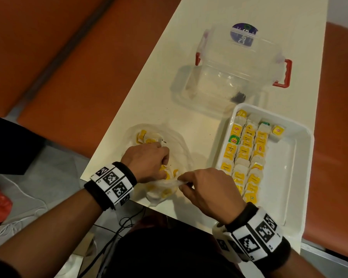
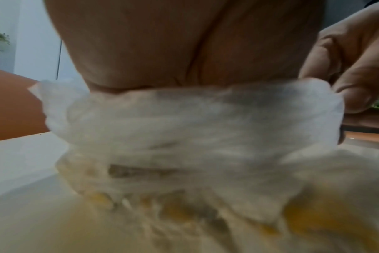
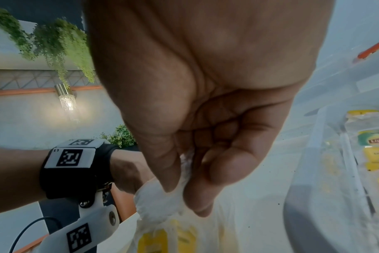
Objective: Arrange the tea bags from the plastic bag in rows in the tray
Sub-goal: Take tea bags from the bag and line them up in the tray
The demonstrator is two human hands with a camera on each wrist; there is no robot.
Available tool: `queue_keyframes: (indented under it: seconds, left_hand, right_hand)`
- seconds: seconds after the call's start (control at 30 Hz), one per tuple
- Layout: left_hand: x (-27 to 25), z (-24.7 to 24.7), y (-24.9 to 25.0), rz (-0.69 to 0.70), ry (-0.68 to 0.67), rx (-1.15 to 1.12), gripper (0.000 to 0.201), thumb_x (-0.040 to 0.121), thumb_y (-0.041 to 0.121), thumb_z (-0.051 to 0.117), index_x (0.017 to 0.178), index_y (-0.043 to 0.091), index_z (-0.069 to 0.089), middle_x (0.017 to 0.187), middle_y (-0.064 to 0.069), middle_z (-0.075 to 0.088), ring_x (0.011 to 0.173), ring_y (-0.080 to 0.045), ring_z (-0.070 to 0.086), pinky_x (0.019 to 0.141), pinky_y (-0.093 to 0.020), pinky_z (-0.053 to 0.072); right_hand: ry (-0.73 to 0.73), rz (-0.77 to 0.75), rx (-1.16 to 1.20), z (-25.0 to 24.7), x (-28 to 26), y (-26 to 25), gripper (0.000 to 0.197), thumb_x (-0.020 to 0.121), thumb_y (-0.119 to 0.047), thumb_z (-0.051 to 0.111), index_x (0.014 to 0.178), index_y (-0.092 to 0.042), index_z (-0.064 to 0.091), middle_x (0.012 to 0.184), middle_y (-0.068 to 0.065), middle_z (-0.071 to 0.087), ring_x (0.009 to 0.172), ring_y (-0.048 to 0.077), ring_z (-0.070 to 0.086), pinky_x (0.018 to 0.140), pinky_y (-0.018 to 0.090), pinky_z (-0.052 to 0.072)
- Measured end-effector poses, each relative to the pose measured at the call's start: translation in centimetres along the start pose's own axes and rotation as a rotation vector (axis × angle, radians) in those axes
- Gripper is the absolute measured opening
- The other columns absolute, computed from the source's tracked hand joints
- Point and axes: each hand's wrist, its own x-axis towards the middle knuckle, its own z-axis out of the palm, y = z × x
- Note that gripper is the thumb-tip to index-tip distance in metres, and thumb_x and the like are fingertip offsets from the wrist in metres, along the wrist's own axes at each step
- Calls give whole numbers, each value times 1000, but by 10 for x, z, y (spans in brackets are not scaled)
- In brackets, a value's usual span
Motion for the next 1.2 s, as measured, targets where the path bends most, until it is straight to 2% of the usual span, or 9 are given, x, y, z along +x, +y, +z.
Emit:
queue_keyframes:
  seconds: [0.1,0.27,0.47,0.6,0.7,0.87,1.0,1.07,1.2]
  left_hand:
    - [-1,1,0,29,-4,-23,22,82,46,66,97,37,52,93,13,59,88,-15,52,66,-31,42]
    - [-1,4,0,16,-7,6,34,83,53,64,114,40,62,106,8,65,104,-18,57,70,-31,40]
    - [0,-1,-8,33,75,-105,16,86,48,65,97,38,67,103,13,60,97,-17,58,66,-30,38]
    - [1,-9,-16,53,109,-220,16,89,46,66,99,35,66,108,8,58,101,-17,55,75,-34,45]
    - [-2,-16,-20,62,161,-371,14,89,42,69,96,31,64,107,6,58,97,-16,55,82,-37,48]
    - [-7,-26,-24,66,226,-623,14,91,34,69,88,25,59,78,13,58,68,-6,49,60,-28,36]
    - [-6,-26,-26,23,150,-941,16,91,18,70,85,17,56,78,4,57,71,-17,56,66,-42,56]
    - [-7,-26,-26,-13,101,-1200,19,86,12,72,82,15,54,83,-5,54,74,-22,56,64,-39,60]
    - [-11,-30,-26,-9,76,-1479,17,81,11,67,79,16,50,80,-5,50,69,-23,62,55,-31,58]
  right_hand:
    - [-3,-2,6,-1,-2,0,35,101,-49,40,122,-34,64,104,-6,74,97,21,67,76,38,55]
    - [-8,-1,6,-1,-3,0,36,101,-49,40,125,-36,64,106,-7,74,98,20,67,76,37,55]
    - [1,-1,5,0,-5,2,37,101,-50,39,124,-36,64,104,-7,74,96,21,67,74,37,55]
    - [11,0,6,3,-5,4,37,100,-51,39,124,-37,64,103,-7,74,95,21,67,73,36,55]
    - [18,4,20,4,-5,5,37,100,-50,39,123,-37,65,103,-8,74,94,21,67,72,36,55]
    - [54,13,36,4,-6,6,37,99,-50,39,120,-34,66,98,-7,74,89,21,67,70,35,55]
    - [112,29,74,2,-5,7,39,99,-51,40,121,-32,65,101,-8,74,93,20,68,73,37,56]
    - [122,30,92,1,-5,7,39,99,-51,41,126,-33,63,104,-10,74,96,19,68,74,37,55]
    - [101,13,142,-2,-10,9,41,98,-57,45,134,-40,53,100,-16,73,97,15,66,73,32,52]
